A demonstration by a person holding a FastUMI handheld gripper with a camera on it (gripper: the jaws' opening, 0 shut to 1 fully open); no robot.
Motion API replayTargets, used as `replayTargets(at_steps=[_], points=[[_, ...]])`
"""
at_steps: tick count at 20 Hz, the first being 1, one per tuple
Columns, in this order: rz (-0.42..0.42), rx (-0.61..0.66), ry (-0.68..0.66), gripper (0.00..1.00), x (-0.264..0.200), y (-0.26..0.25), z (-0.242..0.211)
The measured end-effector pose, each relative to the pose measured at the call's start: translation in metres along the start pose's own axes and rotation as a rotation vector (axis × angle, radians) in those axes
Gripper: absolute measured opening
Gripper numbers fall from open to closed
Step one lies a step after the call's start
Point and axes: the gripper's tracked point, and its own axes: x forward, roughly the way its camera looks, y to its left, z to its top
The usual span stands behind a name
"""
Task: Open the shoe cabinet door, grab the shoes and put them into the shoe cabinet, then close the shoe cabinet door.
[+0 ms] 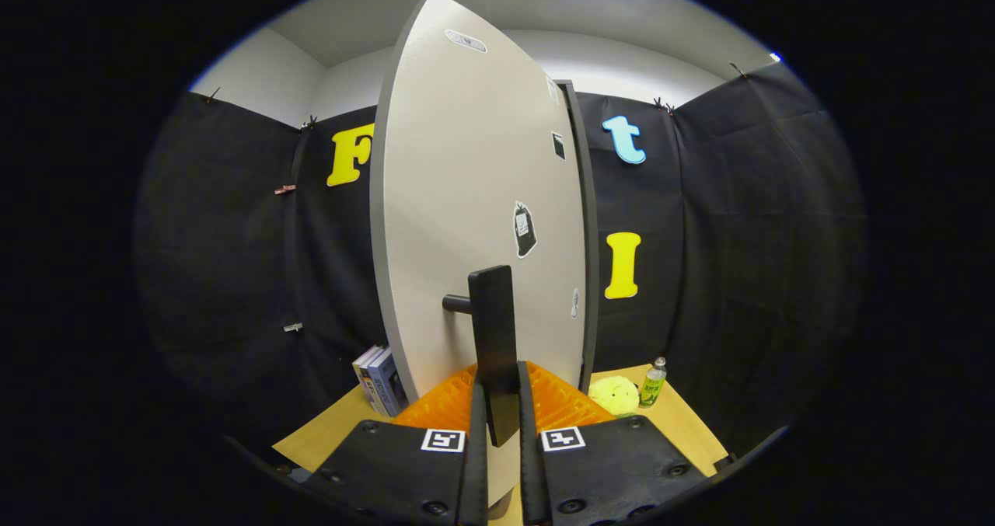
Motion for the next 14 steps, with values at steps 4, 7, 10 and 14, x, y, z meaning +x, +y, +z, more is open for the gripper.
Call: replayTargets(at_steps=[4,7,10,14], points=[[-0.008,0.011,0.009,0.2,-0.011,-0.013,-0.004],[-0.01,0.028,0.018,0.2,-0.019,-0.021,-0.01],[-0.046,0.034,0.014,0.2,-0.02,-0.032,-0.008],[-0.094,0.024,0.011,0.2,-0.025,-0.051,-0.008]])
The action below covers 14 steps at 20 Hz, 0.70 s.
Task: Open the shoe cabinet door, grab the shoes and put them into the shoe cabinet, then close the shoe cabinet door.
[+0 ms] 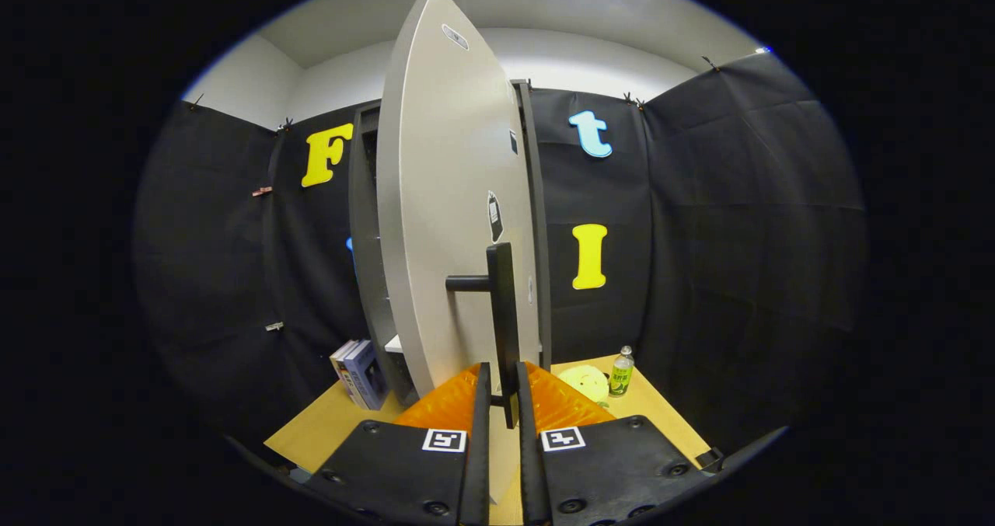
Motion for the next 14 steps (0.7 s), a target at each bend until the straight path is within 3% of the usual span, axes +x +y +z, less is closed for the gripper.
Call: replayTargets(at_steps=[5,10,14], points=[[-0.047,0.04,0.005,0.18,-0.005,-0.031,0.006],[-0.164,0.06,-0.031,0.15,-0.013,-0.074,0.014],[-0.124,0.096,-0.022,0.15,-0.015,-0.065,0.012]])
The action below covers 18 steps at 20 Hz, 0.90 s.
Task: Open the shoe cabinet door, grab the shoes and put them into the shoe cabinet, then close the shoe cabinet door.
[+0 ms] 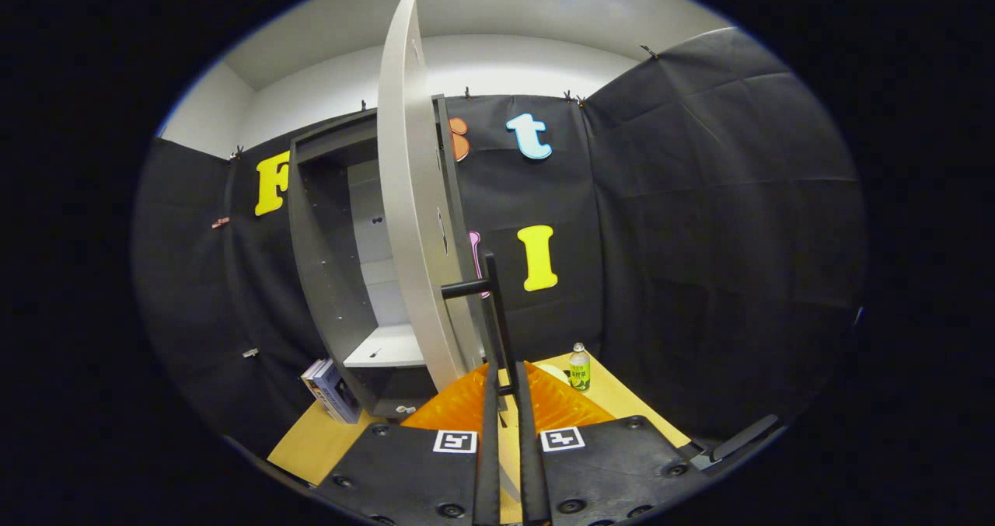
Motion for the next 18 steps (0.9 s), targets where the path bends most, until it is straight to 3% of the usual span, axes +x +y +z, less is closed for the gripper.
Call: replayTargets(at_steps=[5,10,12,15,18], points=[[-0.008,-0.06,0.0,0.15,-0.023,0.004,0.002],[0.08,-0.025,0.037,0.15,-0.045,0.036,-0.006],[0.156,-0.045,0.073,0.23,-0.049,0.059,-0.021],[0.219,-0.099,0.131,0.53,-0.054,0.086,-0.05],[0.292,-0.095,0.222,0.73,-0.053,0.121,-0.091]])
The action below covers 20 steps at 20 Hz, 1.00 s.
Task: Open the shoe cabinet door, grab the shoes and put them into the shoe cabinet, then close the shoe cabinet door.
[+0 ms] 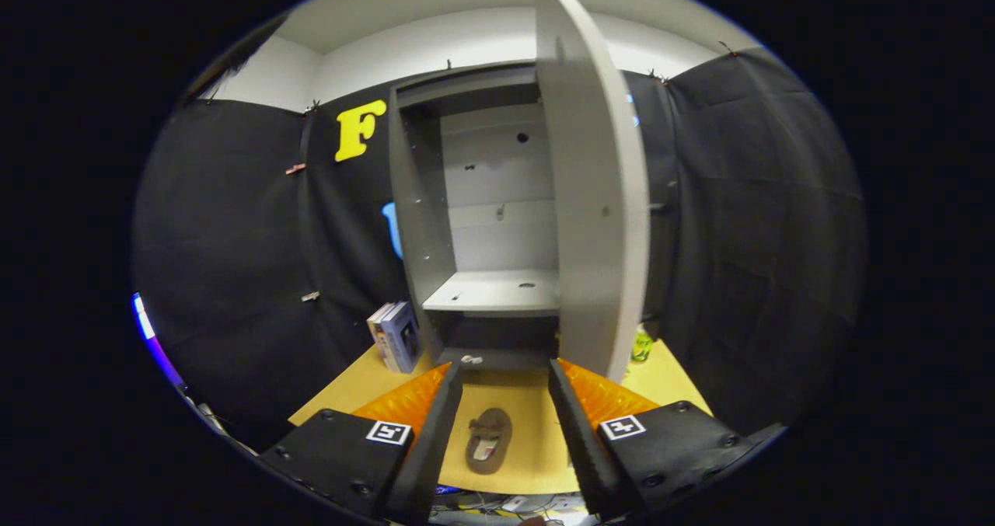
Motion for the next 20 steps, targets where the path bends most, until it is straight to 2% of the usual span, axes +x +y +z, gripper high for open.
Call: replayTargets(at_steps=[2,3,5,13,20], points=[[0.037,0.025,0.052,0.83,0.015,0.013,-0.023],[0.046,0.042,0.083,0.91,0.024,0.021,-0.037],[0.049,0.063,0.157,1.0,0.047,0.034,-0.073],[0.054,0.055,0.405,0.99,0.119,0.051,-0.218],[-0.025,0.011,0.526,0.98,0.186,0.038,-0.33]])
